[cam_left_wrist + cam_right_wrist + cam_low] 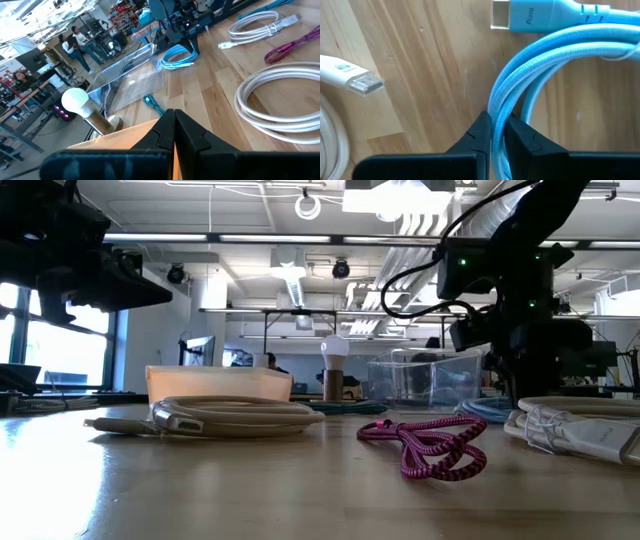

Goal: Pick & Place USB Port
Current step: Put the blue HDMI cable into the orange bin

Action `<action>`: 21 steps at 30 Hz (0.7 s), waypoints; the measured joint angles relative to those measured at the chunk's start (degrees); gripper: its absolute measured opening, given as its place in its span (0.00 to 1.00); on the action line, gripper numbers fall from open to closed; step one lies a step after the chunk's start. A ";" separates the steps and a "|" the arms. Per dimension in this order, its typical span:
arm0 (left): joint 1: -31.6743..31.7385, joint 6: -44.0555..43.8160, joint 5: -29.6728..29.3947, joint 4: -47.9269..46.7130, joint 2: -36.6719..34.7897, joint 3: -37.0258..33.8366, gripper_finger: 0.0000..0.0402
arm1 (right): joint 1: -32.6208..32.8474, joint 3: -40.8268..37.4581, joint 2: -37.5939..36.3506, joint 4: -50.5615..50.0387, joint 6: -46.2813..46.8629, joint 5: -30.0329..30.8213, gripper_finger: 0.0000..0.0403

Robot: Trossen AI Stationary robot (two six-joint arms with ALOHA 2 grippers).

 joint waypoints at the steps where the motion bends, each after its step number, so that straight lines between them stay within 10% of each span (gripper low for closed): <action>1: 0.02 0.00 0.00 0.00 0.00 0.00 0.00 | 0.17 0.00 0.00 0.03 -0.02 -0.21 0.06; 13: 0.02 -0.01 0.17 0.00 0.00 0.00 0.00 | 7.09 0.68 -4.73 -6.59 6.69 -7.05 0.06; 21: -0.01 1.37 -4.97 2.52 0.00 -0.22 0.00 | 13.97 7.10 -10.63 -14.10 12.10 1.40 0.07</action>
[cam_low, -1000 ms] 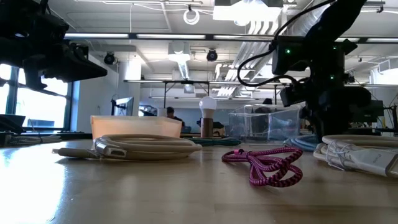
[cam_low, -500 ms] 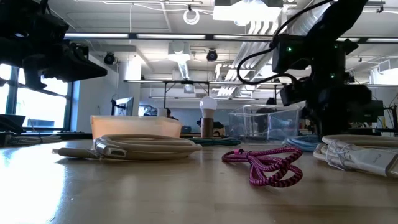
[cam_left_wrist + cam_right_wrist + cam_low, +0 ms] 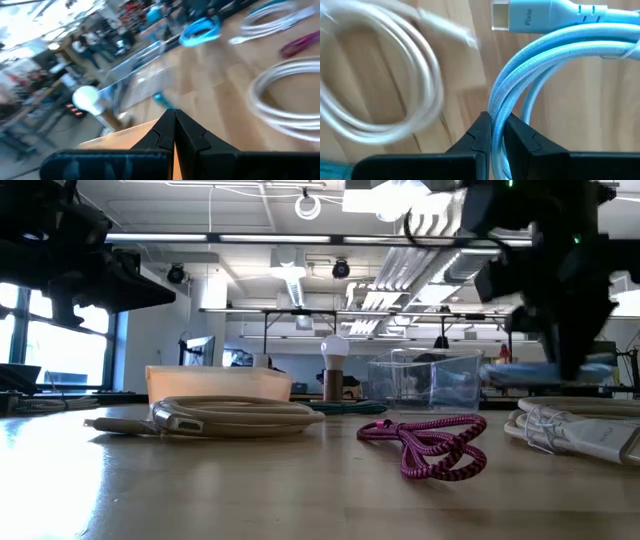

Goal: Pick & Place USB Port
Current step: Put the blue HDMI cable into the orange bin

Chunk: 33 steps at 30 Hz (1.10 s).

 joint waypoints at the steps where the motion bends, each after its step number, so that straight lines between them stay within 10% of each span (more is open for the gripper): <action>1: 0.00 -1.72 -0.47 0.08 -0.02 0.00 0.00 | 0.72 1.28 -0.46 0.03 0.48 1.35 0.07; 12: 0.02 -8.85 9.06 4.62 0.00 0.00 0.03 | 8.56 13.74 -1.18 -0.69 -1.58 12.52 0.07; 22: 0.00 -12.49 11.81 9.03 0.00 0.09 0.44 | 10.11 15.54 -0.83 8.59 -7.60 13.65 0.07; 33: 0.00 -14.72 20.72 16.53 0.00 0.20 0.65 | 5.88 15.57 4.40 40.60 -24.18 -9.78 0.07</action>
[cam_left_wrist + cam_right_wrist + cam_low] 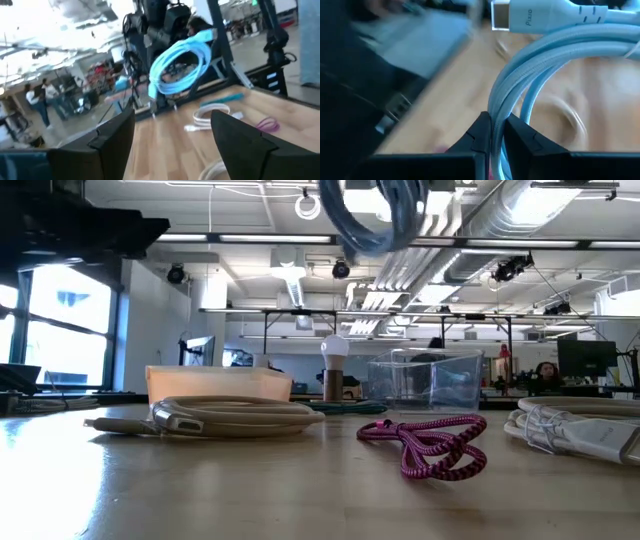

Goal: Pick & Place USB Port
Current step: Put the blue HDMI cable into the orange bin

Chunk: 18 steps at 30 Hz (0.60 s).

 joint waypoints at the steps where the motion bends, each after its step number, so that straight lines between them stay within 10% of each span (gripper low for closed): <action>1: 0.00 0.02 -0.07 0.53 0.00 0.00 0.65 | -0.71 0.02 0.73 2.91 -0.59 -3.53 0.07; 10: 0.00 -0.20 3.72 3.77 1.74 0.02 0.65 | -6.62 0.04 9.46 24.80 -1.04 -26.97 0.07; 18: -0.02 -4.48 7.62 18.36 13.68 0.07 0.65 | -9.19 3.08 16.39 33.82 2.65 -34.56 0.07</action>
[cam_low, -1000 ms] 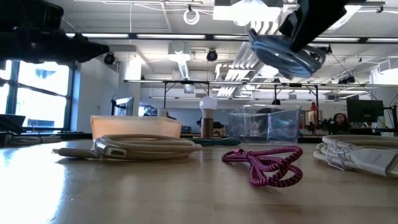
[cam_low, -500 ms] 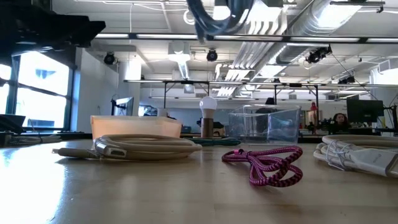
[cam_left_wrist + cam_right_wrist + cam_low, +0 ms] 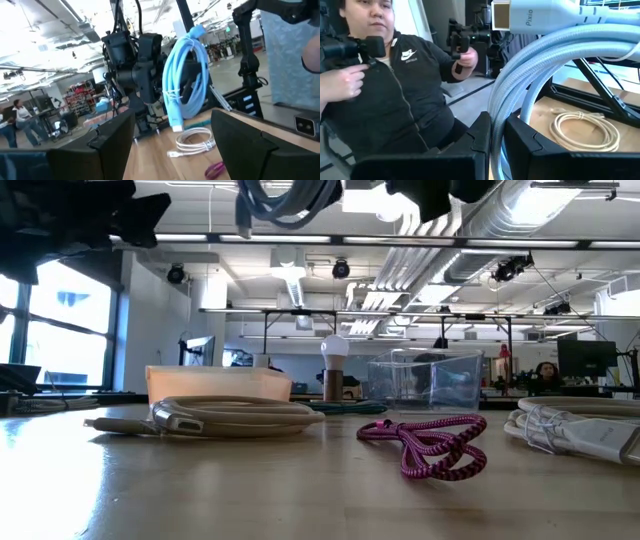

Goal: Pick & Place USB Port
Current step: Put the blue HDMI cable into the orange bin

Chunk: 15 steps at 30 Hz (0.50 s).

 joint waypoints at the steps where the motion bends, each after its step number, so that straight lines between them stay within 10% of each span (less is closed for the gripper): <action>1: 0.00 -0.21 0.02 1.88 2.01 0.00 0.65 | 0.05 1.03 0.57 -0.84 -0.41 -0.14 0.07; 15: -0.09 -2.07 7.80 19.79 30.15 6.55 0.65 | 1.14 8.63 2.46 -11.97 -7.34 -0.39 0.07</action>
